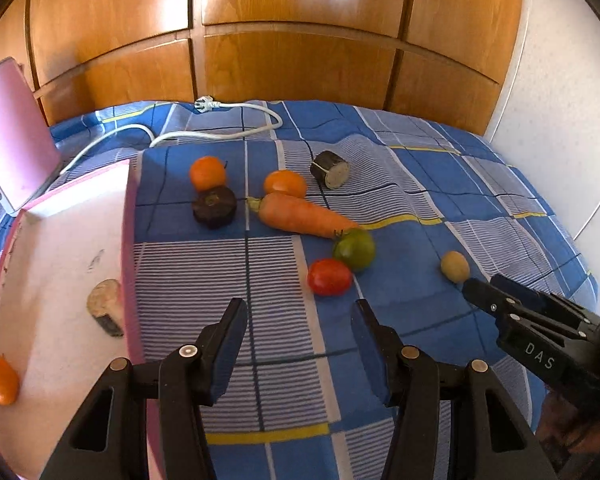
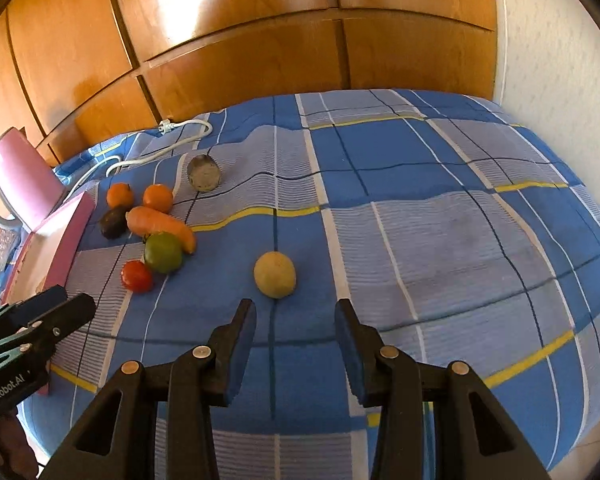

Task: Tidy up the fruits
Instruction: 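Grasp the yellow potato with right tool while left tool grasps the red tomato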

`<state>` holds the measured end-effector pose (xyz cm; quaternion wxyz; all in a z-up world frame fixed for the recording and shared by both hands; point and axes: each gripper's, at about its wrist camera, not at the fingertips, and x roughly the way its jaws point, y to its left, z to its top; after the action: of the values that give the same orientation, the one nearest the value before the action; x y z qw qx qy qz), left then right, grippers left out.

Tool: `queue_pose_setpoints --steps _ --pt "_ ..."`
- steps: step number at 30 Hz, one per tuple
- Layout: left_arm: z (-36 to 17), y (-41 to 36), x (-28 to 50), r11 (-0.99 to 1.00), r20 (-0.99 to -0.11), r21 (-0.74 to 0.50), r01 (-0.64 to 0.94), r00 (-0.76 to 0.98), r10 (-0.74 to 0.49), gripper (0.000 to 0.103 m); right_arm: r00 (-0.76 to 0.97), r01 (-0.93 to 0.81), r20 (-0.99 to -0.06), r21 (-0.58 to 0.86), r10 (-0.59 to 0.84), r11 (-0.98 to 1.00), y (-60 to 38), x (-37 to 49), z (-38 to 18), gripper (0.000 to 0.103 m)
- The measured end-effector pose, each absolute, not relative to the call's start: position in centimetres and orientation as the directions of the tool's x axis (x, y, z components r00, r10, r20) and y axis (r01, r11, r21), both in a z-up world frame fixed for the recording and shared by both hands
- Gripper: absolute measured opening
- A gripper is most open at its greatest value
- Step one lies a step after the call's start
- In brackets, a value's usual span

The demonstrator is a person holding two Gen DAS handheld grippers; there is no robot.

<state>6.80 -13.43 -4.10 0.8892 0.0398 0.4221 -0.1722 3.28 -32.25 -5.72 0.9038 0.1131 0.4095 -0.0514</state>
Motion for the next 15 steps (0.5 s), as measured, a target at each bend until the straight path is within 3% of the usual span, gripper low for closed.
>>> queue_pose_setpoints --steps 9,12,15 --pt "-5.3 -14.0 8.7 0.934 -0.78 -0.112 0.339 0.552 -0.294 0.055 0.655 0.141 -0.756 0.132 0.008 0.981 -31.9 6.0 -6.5 0.041" --pt "-5.7 -14.2 9.4 0.935 -0.786 -0.118 0.334 0.544 -0.294 0.055 0.659 0.12 -0.752 0.105 0.0 0.987 -31.6 6.5 -6.8 0.029" --pt "-5.9 -14.5 9.8 0.934 -0.785 -0.124 0.336 0.542 -0.299 0.055 0.663 0.11 -0.749 0.092 -0.004 0.99 -31.4 6.7 -7.0 0.029"
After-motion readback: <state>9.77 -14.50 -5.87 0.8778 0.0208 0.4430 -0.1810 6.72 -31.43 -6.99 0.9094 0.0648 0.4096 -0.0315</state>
